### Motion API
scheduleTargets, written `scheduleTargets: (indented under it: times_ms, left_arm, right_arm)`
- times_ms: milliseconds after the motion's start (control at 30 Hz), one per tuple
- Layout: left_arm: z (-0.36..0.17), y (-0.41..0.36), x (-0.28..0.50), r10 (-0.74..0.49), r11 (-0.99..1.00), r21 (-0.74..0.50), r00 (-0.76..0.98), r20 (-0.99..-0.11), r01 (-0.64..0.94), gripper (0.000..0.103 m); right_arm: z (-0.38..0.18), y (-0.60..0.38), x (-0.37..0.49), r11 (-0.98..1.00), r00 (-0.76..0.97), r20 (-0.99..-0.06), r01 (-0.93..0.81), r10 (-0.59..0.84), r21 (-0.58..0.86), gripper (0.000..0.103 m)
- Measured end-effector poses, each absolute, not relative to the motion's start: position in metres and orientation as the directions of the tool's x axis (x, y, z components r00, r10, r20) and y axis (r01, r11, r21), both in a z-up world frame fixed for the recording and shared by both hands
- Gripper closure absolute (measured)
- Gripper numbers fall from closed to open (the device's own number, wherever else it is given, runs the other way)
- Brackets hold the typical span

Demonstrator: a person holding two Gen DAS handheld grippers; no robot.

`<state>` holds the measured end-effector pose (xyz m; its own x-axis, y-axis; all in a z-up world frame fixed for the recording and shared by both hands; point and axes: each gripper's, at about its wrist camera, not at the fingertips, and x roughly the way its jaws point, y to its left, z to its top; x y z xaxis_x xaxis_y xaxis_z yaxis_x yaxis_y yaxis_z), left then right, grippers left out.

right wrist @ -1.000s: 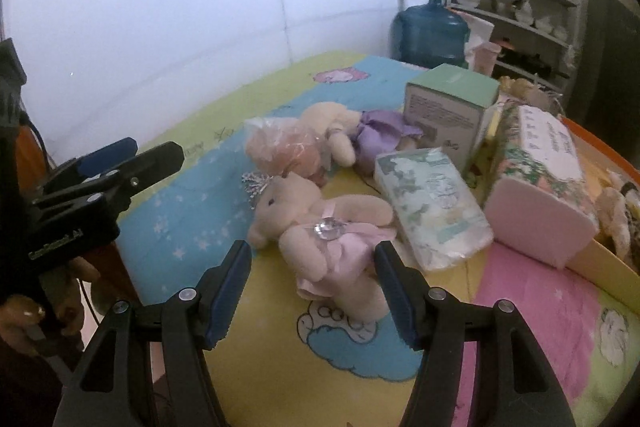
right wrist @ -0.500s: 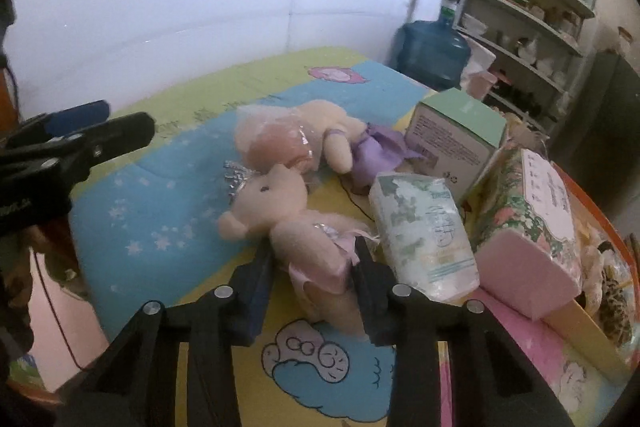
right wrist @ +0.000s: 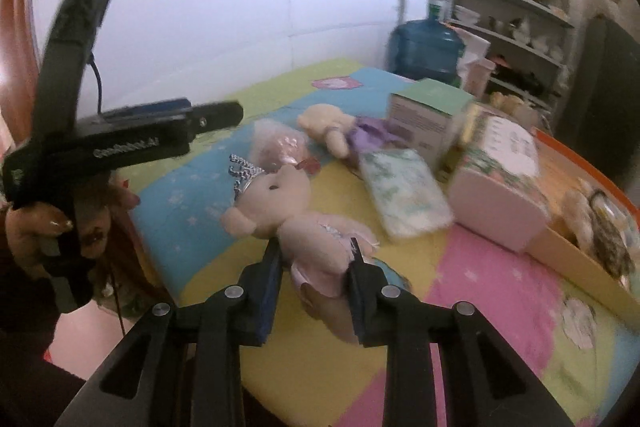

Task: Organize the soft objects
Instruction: 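Grasp the bagged plush bunny with the left gripper while the right holds its bunny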

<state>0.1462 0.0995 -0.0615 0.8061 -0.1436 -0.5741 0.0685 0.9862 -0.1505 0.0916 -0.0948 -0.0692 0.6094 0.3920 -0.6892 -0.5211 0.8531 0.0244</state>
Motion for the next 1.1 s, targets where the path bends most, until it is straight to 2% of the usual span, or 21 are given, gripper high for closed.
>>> scheduleTargets:
  times_ms: [400,500,533,700,733,1100]
  left_arm:
    - [-0.089,0.078,0.184,-0.145,0.987,-0.151,0.729,-0.669,0.058,0.02]
    - [-0.092,0.078,0.187,-0.16,0.984,-0.17,0.721,-0.675,0.058,0.029]
    - [-0.093,0.077,0.187,-0.165,0.983,-0.176,0.718,-0.676,0.061,0.038]
    - [-0.095,0.079,0.183,-0.18,0.979,-0.191,0.729,-0.661,0.068,0.042]
    - [-0.094,0.078,0.182,-0.181,0.979,-0.193,0.73,-0.659,0.068,0.047]
    - [-0.065,0.072,0.155,-0.185,0.978,-0.189,0.789,-0.586,0.088,0.048]
  right_arm:
    - [-0.059,-0.121,0.089,0.881,0.641,-0.653,-0.466,0.402,0.084,0.072]
    - [-0.059,-0.123,0.091,0.883,0.643,-0.652,-0.461,0.402,0.089,0.072]
    - [-0.059,-0.123,0.091,0.883,0.644,-0.652,-0.46,0.401,0.089,0.072]
    - [-0.062,-0.125,0.095,0.888,0.644,-0.654,-0.449,0.397,0.096,0.072]
    - [-0.062,-0.125,0.095,0.889,0.645,-0.653,-0.448,0.397,0.098,0.072]
    - [-0.057,-0.127,0.096,0.895,0.665,-0.635,-0.436,0.393,0.097,0.072]
